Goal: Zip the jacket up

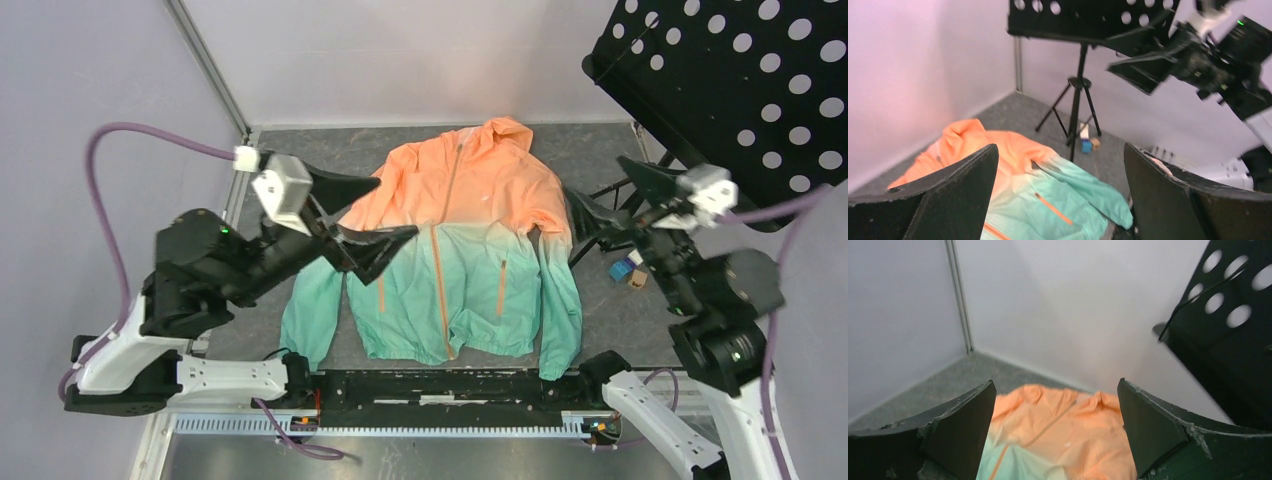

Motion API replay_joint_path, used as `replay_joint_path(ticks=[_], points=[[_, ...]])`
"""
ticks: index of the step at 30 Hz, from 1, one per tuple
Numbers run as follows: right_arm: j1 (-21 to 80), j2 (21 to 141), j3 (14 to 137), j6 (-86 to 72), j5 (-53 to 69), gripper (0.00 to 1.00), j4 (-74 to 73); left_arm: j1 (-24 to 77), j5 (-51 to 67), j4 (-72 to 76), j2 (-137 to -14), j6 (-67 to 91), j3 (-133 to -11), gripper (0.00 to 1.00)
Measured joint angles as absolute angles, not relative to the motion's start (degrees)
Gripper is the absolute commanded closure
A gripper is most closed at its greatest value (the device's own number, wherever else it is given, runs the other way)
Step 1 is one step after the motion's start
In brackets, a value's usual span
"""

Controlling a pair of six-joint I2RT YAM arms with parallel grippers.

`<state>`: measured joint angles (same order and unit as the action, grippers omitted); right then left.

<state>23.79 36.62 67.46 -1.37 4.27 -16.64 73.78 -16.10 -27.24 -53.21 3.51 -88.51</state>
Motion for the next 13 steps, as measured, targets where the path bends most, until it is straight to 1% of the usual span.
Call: replay_joint_path(ticks=[3,7,13], points=[[23.8,32.9,69.1,-1.5,2.9,0.02,-13.2,73.7,-18.2,-25.9,-52.9,0.6,-92.1,0.0],[23.8,27.9,66.3,-3.0,2.7,0.02,-7.4,73.7,-19.6,-24.1,-51.8,-2.2,-93.3,0.0],[23.7,26.2,65.0,-3.6,0.1,0.02,-3.2,73.7,-20.8,-22.6,-48.8,-3.9,-94.3,0.0]])
